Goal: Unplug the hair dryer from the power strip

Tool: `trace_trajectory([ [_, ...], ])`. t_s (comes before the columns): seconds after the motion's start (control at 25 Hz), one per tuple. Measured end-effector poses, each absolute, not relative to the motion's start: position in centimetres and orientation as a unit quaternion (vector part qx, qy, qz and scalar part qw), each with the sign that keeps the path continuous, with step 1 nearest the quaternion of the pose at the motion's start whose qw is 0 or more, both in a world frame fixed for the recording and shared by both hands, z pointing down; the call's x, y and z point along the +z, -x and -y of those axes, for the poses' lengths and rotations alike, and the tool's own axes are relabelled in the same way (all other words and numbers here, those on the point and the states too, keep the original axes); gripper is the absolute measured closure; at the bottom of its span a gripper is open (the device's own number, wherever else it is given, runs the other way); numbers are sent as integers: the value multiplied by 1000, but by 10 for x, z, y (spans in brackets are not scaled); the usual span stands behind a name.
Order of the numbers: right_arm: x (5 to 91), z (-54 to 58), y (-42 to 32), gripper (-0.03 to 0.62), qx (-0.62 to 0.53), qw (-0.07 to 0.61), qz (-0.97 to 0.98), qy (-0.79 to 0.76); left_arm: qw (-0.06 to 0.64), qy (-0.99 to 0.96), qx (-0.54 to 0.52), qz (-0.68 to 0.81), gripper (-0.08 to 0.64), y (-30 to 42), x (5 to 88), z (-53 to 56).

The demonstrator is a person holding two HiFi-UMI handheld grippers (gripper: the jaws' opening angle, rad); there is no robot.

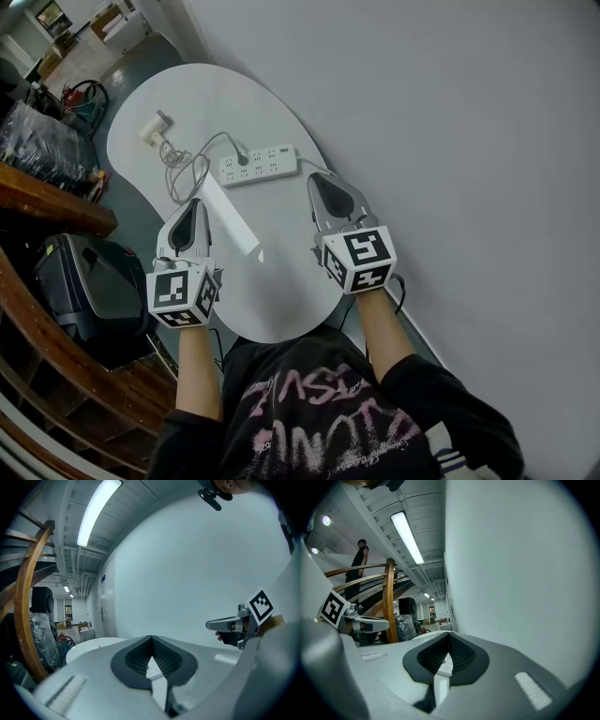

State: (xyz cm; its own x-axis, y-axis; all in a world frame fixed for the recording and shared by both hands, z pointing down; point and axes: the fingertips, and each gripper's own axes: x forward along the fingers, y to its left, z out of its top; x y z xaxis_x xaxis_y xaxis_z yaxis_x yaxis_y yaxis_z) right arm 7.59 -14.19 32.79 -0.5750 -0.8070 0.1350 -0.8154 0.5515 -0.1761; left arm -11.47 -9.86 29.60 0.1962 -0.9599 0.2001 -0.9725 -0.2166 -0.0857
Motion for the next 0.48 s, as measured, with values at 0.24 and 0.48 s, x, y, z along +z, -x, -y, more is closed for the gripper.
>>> trace_trajectory([
  [0.24, 332, 136, -67, 581, 109, 28, 876, -470, 37, -779, 92, 619, 558, 125, 301, 99],
  [0.48, 334, 134, -60, 581, 107, 37, 870, -480, 42, -787, 87, 610, 558, 131, 305, 102],
])
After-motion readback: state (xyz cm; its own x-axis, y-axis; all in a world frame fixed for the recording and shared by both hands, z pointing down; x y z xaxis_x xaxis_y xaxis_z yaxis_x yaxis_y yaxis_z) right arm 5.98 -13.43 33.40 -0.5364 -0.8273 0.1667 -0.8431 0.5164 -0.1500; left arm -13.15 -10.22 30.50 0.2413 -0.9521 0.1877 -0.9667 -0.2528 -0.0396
